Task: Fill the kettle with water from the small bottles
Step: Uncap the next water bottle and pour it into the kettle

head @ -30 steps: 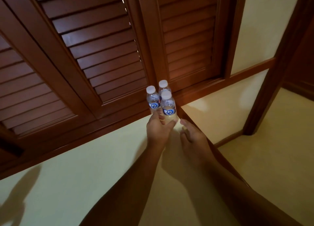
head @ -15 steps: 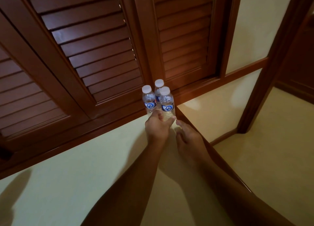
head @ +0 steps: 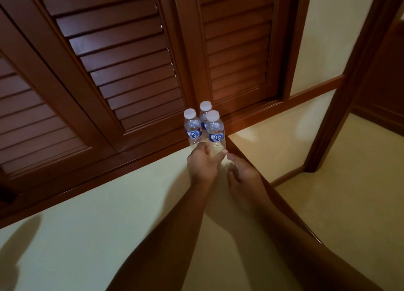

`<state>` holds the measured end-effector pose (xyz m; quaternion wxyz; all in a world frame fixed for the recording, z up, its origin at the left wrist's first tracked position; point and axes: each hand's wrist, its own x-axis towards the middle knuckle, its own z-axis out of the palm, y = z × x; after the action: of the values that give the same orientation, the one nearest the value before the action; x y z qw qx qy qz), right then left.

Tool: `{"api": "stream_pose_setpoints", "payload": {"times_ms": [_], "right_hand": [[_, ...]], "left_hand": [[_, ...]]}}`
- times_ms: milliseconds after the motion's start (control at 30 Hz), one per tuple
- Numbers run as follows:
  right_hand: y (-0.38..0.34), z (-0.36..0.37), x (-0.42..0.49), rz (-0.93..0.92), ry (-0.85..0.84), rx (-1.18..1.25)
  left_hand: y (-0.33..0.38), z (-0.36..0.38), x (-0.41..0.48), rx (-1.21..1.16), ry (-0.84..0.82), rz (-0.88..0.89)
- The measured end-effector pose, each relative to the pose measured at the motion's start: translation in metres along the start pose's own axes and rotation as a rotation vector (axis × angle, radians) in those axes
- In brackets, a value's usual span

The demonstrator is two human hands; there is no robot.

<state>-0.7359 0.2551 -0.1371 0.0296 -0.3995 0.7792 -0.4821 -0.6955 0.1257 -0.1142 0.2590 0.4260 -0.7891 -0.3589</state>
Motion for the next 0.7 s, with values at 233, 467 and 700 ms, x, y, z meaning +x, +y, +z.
{"api": "stream_pose_setpoints", "payload": {"times_ms": [233, 467, 700], "right_hand": [[-0.003, 0.000, 0.001, 0.094, -0.064, 0.011], [-0.021, 0.003, -0.020, -0.135, -0.199, -0.126], [-0.098, 0.057, -0.076, -0.417, -0.424, 0.033]], "left_hand": [[-0.013, -0.018, -0.021, -0.001, 0.012, -0.008], [-0.048, -0.094, -0.100, -0.122, -0.006, 0.102], [-0.115, -0.190, -0.175, 0.039, 0.151, 0.041]]}}
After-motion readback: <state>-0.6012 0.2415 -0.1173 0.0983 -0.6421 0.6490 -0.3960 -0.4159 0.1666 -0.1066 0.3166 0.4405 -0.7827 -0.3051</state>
